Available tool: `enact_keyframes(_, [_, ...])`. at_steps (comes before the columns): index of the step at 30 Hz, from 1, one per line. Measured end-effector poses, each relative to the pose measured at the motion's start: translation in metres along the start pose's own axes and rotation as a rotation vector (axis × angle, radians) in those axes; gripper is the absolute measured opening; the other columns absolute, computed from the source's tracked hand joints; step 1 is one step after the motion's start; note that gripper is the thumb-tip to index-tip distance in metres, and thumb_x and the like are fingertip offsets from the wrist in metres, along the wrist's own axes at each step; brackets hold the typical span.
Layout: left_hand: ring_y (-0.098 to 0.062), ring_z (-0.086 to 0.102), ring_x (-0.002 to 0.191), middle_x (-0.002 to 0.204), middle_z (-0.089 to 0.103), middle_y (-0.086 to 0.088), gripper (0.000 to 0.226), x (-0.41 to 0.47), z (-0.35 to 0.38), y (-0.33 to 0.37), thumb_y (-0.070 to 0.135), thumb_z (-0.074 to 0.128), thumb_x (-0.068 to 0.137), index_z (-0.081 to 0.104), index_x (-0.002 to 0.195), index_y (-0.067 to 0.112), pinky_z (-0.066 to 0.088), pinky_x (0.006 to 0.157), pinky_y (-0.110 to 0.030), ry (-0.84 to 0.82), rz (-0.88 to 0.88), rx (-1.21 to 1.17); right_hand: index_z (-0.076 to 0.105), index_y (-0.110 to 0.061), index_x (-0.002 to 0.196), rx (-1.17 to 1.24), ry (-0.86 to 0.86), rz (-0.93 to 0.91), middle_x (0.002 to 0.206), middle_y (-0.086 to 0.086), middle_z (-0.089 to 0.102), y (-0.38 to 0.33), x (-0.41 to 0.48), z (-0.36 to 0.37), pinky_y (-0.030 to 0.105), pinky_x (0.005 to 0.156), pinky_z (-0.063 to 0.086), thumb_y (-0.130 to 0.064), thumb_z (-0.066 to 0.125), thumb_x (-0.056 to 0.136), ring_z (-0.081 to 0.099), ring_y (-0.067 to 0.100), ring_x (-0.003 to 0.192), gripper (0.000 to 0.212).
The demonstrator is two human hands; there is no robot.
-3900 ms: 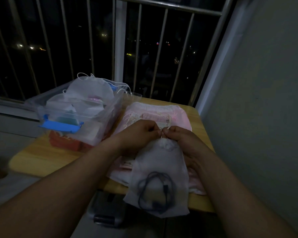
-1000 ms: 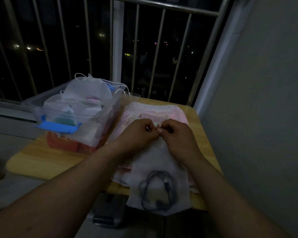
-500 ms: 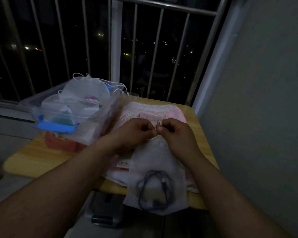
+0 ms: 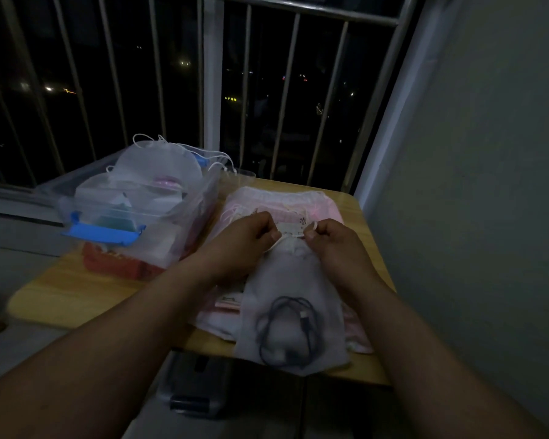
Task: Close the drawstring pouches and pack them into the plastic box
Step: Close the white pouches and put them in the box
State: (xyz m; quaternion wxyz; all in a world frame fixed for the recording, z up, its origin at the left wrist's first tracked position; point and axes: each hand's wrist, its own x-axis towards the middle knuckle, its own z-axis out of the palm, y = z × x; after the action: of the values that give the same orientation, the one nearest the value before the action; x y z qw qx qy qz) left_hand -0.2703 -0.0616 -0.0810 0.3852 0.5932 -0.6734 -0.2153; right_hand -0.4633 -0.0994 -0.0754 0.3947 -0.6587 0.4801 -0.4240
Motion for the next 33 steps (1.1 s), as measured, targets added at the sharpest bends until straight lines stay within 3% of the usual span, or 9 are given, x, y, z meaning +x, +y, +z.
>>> enact_keyframes(8, [-0.023,0.061,0.086,0.084,0.065,0.001,0.022,-0.007,-0.003,-0.006,0.032,0.058,0.103,0.057,0.085,0.019,0.053,0.085,-0.046,0.071,0.006,0.055,0.070,-0.018,0.087,-0.017,0.023,0.005,0.080,-0.008,0.068,0.000,-0.002,0.001,0.024,0.065,0.044,-0.022,0.062,0.101,0.057,0.005,0.070,0.017])
enact_keyframes(11, [-0.020,0.064,0.084,0.086,0.069,0.000,0.032,-0.011,-0.001,0.002,0.044,0.053,0.104,0.063,0.085,0.021,0.054,0.089,-0.049,0.023,-0.108,-0.051,0.068,-0.011,0.090,-0.068,0.046,-0.005,0.082,0.003,0.068,0.003,0.000,0.000,0.028,0.065,0.043,-0.022,0.061,0.102,0.055,0.010,0.072,0.018])
enact_keyframes(14, [-0.021,0.075,0.090,0.094,0.079,-0.003,0.046,-0.017,-0.004,0.018,0.055,0.050,0.103,0.074,0.102,0.016,0.059,0.083,-0.039,-0.155,-0.308,-0.396,0.069,-0.008,0.089,-0.037,0.100,-0.011,0.091,0.013,0.072,0.004,0.004,-0.004,0.036,0.075,0.052,-0.023,0.061,0.102,0.060,0.016,0.078,0.020])
enact_keyframes(16, [-0.017,0.075,0.079,0.087,0.079,-0.005,0.040,-0.018,-0.005,0.022,0.047,0.056,0.103,0.077,0.095,0.013,0.057,0.073,-0.030,-0.195,-0.297,-0.342,0.070,-0.012,0.085,0.030,0.116,0.036,0.088,0.006,0.074,0.004,0.008,-0.008,0.036,0.079,0.053,-0.025,0.063,0.100,0.063,0.017,0.082,0.021])
enact_keyframes(20, [-0.020,0.070,0.074,0.081,0.077,-0.007,0.033,-0.013,0.002,0.014,0.030,0.058,0.105,0.073,0.083,0.010,0.056,0.070,-0.031,-0.004,-0.314,-0.395,0.077,-0.013,0.090,0.173,0.024,0.181,0.091,0.004,0.079,0.004,0.009,-0.011,0.041,0.087,0.058,-0.042,0.067,0.097,0.071,0.021,0.091,0.032])
enact_keyframes(24, [-0.027,0.070,0.096,0.104,0.074,-0.013,0.029,-0.004,0.001,0.006,0.029,0.053,0.106,0.072,0.107,0.007,0.057,0.088,-0.040,0.156,-0.390,-0.486,0.075,-0.013,0.110,0.293,-0.181,0.334,0.101,0.006,0.080,-0.003,0.000,-0.016,0.040,0.088,0.060,-0.042,0.068,0.098,0.076,0.027,0.097,0.032])
enact_keyframes(26, [-0.029,0.069,0.101,0.111,0.073,-0.015,0.029,-0.002,0.003,0.005,0.028,0.052,0.106,0.069,0.115,0.007,0.056,0.093,-0.043,0.197,-0.420,-0.547,0.076,-0.007,0.103,0.227,-0.228,0.291,0.097,0.012,0.080,-0.001,-0.003,-0.016,0.041,0.085,0.061,-0.031,0.068,0.099,0.076,0.031,0.092,0.025])
enact_keyframes(29, [-0.032,0.071,0.104,0.114,0.074,-0.016,0.026,-0.002,0.006,0.008,0.025,0.052,0.106,0.067,0.120,0.009,0.057,0.095,-0.045,0.229,-0.448,-0.723,0.077,-0.009,0.091,0.151,-0.164,0.198,0.087,0.010,0.080,0.000,-0.005,-0.012,0.033,0.072,0.060,-0.015,0.065,0.101,0.074,0.026,0.079,0.016])
enact_keyframes(33, [-0.032,0.073,0.094,0.099,0.077,-0.013,0.031,-0.004,0.000,0.008,0.042,0.051,0.105,0.068,0.112,0.017,0.059,0.088,-0.046,0.295,-0.539,-0.940,0.076,-0.012,0.093,0.183,-0.088,0.139,0.092,0.010,0.080,-0.003,-0.003,-0.008,0.042,0.083,0.060,-0.016,0.062,0.103,0.074,0.030,0.086,0.018])
